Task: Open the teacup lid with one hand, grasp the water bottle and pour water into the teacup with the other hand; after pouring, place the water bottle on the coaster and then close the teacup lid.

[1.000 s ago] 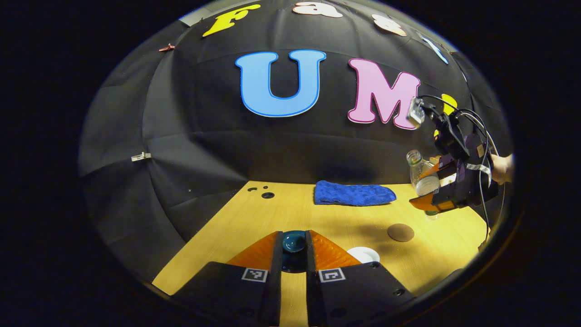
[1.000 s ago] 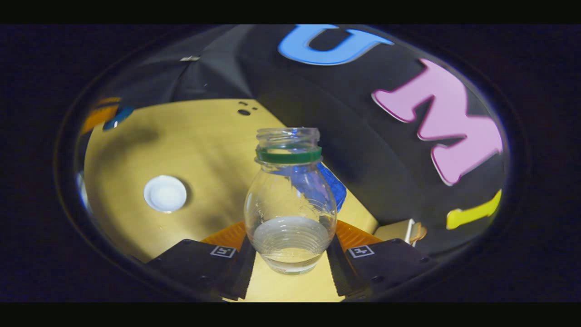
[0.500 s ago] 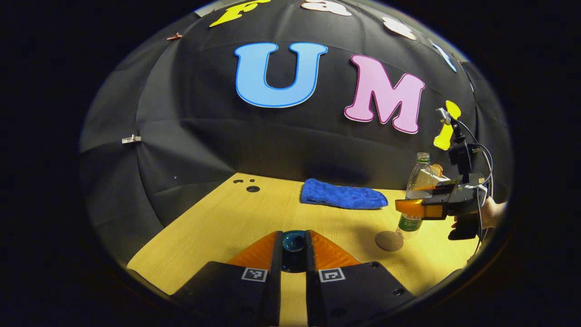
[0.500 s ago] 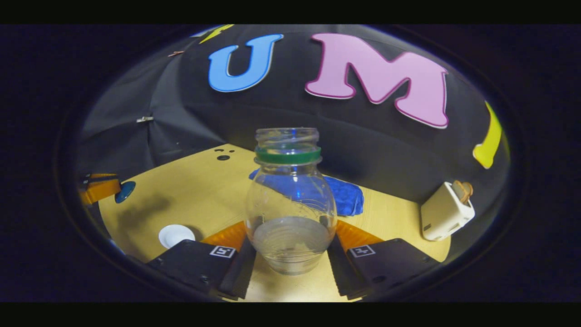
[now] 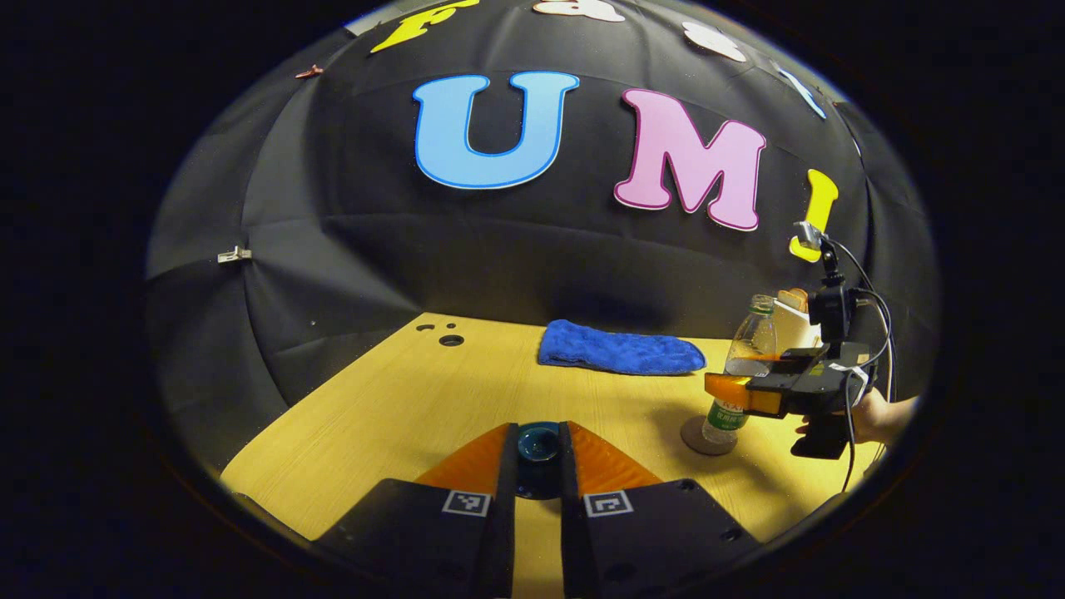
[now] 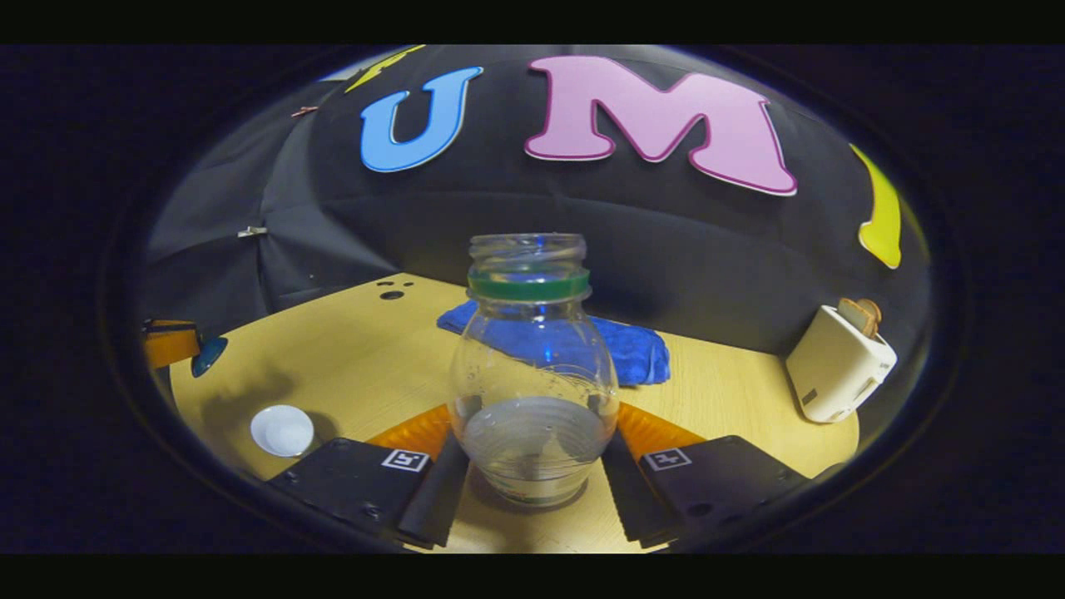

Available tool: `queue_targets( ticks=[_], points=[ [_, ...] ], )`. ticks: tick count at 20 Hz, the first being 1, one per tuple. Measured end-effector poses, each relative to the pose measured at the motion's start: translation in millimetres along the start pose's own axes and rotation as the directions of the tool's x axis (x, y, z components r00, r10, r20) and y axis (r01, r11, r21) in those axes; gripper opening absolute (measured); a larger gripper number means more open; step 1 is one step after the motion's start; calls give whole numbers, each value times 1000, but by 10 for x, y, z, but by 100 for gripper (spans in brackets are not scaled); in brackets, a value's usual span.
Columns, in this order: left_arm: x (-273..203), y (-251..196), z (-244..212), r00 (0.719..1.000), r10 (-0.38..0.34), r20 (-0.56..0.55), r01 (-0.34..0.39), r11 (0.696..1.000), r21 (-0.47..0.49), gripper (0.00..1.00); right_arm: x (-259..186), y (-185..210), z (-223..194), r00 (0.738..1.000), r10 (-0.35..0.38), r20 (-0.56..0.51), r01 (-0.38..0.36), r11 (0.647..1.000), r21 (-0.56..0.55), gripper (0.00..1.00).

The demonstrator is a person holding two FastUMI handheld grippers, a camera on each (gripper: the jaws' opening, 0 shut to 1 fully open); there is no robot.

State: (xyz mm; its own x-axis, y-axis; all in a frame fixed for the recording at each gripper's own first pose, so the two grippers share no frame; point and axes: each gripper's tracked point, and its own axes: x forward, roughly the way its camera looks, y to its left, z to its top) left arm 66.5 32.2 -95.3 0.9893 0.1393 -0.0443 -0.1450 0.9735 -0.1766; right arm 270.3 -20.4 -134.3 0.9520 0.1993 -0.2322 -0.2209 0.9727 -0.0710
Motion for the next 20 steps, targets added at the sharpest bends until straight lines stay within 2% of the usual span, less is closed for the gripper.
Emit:
queue_targets(
  ticks=[1,3,4,11,13,14,15,16,17,18,19,20],
  points=[
    [1,-26,22,1000,-3,8,3,1000,5,23,20,-27,24,1000,-2,25,1,1000,31,79],
    [21,-96,43,1000,-11,16,11,1000,17,23,15,-46,10,999,-4,46,0,996,84,79],
    [25,-122,38,1000,-13,16,12,1000,19,27,30,-41,17,999,-3,51,-2,996,88,80],
    [64,-316,11,999,-36,5,35,999,33,27,34,14,-95,1000,10,14,-11,997,71,84],
    [59,-359,22,999,-45,10,45,998,37,27,21,-13,-73,1000,7,14,-8,998,68,97],
    [60,-371,20,999,-49,9,48,998,40,27,0,-11,-93,1000,9,7,-9,998,65,100],
    [71,-383,3,999,-49,2,49,998,44,27,-30,-21,-108,1000,7,-2,-7,998,60,94],
    [90,-395,-5,999,-49,-3,49,998,46,23,-90,-14,-121,1000,12,-4,-11,998,56,94],
    [102,-410,-8,999,-52,-2,52,998,47,27,-140,-1,-153,1000,12,-7,-12,998,54,100],
    [115,-421,-14,998,-55,-3,55,997,48,27,-168,4,-202,1000,14,-19,-13,999,50,94],
    [140,-430,-54,998,-58,-14,58,997,49,27,-260,32,-321,999,20,-50,-17,998,59,100],
    [187,-457,-113,998,-61,-27,63,997,53,27,-336,45,-384,998,22,-64,-18,998,66,100]
  ],
)
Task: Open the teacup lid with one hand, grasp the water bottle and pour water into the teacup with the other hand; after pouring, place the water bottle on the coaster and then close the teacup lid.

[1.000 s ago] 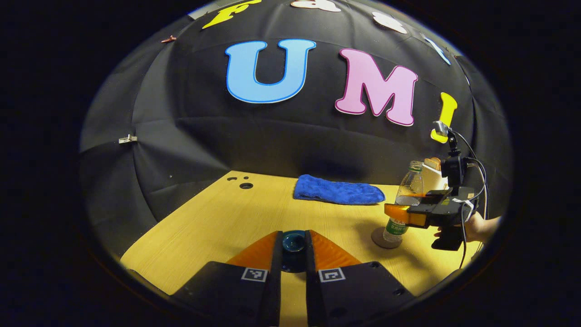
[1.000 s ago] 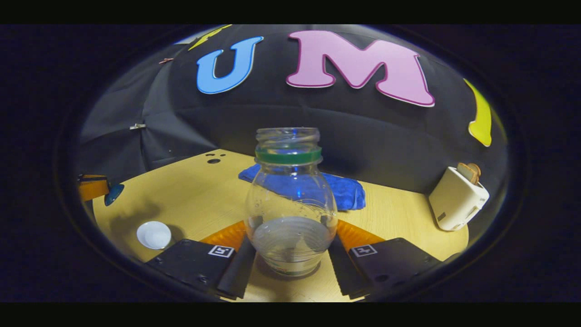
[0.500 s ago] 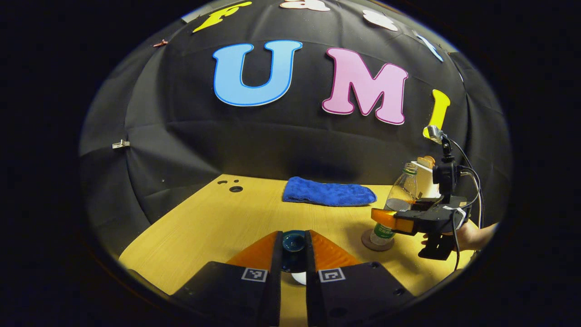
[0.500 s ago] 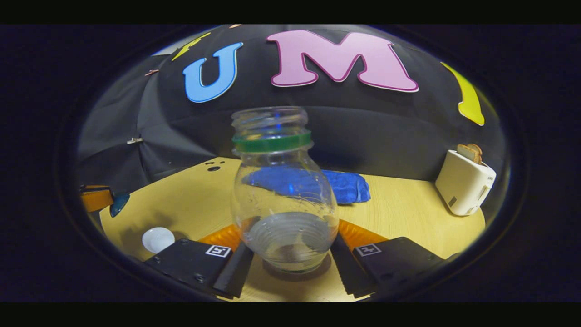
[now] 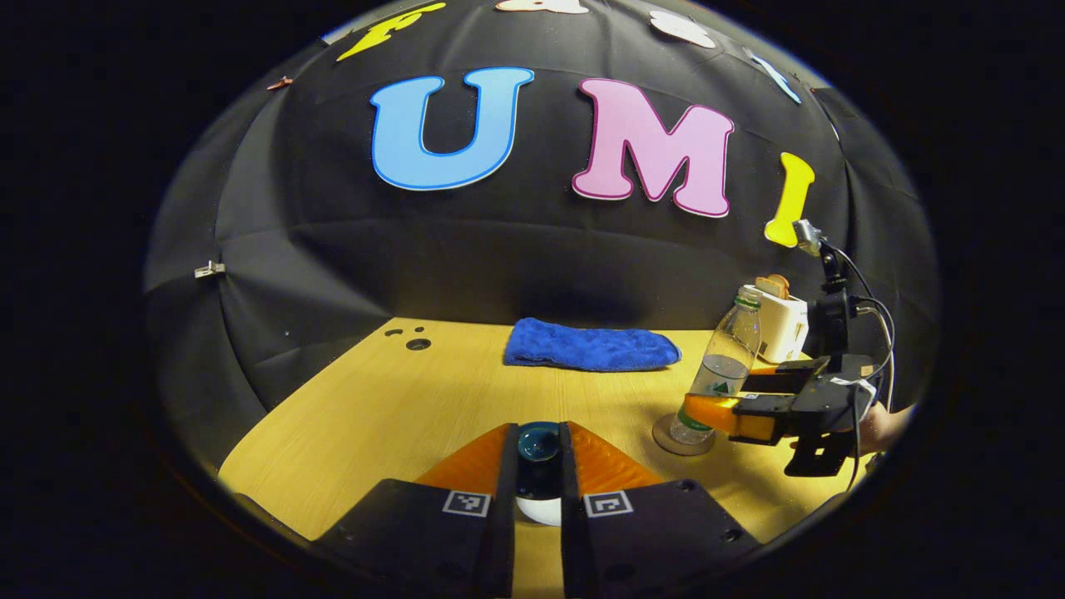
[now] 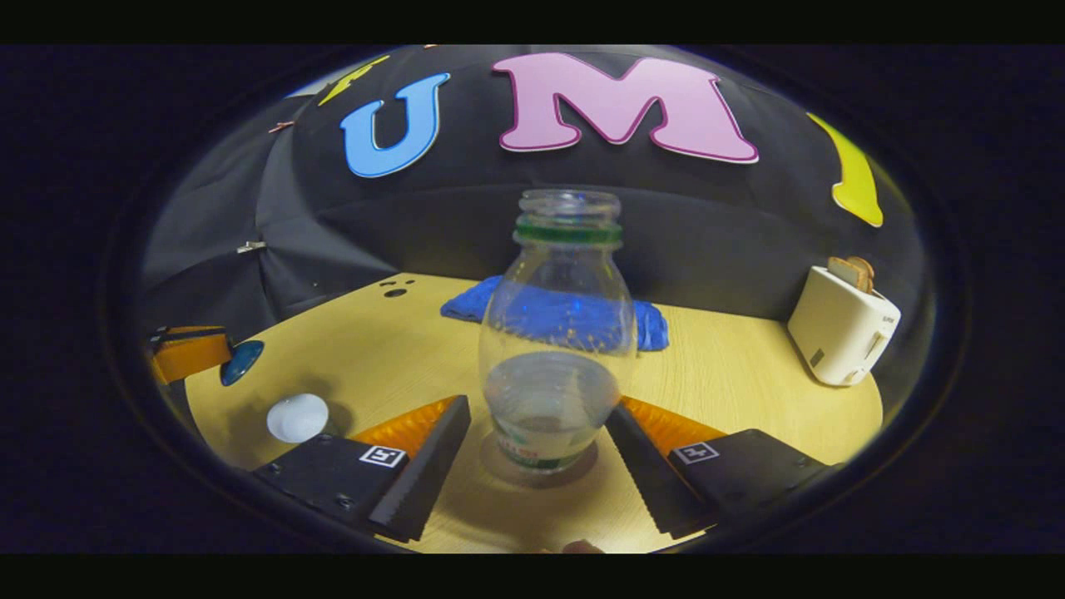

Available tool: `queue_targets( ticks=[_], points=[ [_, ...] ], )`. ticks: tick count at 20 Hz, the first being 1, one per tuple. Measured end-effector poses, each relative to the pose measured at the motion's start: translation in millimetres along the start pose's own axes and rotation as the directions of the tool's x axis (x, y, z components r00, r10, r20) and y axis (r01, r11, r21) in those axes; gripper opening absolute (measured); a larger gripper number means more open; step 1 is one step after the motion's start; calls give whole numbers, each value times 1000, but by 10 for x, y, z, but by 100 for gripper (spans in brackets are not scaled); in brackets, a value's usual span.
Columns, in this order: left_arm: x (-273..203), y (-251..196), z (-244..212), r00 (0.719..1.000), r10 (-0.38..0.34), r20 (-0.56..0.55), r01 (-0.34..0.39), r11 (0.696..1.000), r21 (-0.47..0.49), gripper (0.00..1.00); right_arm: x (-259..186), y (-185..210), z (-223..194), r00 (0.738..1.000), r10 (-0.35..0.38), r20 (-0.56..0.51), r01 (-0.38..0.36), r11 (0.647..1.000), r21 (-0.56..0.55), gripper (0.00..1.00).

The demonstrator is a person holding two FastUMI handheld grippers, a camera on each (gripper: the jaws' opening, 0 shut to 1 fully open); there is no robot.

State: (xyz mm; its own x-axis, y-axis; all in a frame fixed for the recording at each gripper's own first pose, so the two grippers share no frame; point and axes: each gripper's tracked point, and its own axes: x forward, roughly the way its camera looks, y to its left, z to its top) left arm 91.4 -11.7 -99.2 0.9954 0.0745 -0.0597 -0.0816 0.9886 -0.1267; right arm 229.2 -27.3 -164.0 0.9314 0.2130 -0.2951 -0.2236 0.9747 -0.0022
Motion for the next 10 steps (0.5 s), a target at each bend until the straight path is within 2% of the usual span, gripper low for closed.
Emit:
queue_targets(
  ticks=[3,4,5,10],
  points=[
    [62,-65,-78,1000,-14,-15,14,1000,18,27,-285,-75,-158,999,-32,-14,32,999,5,100],
    [95,-94,-151,1000,-18,-24,18,999,32,23,-375,-89,-184,999,-40,-15,40,999,13,100],
    [131,-121,-217,999,-22,-37,24,999,43,27,-454,-104,-195,999,-47,-15,47,999,21,100],
    [217,-204,-483,996,-23,-86,31,995,96,27,-727,-150,-281,998,-49,-33,50,999,18,100]
  ],
)
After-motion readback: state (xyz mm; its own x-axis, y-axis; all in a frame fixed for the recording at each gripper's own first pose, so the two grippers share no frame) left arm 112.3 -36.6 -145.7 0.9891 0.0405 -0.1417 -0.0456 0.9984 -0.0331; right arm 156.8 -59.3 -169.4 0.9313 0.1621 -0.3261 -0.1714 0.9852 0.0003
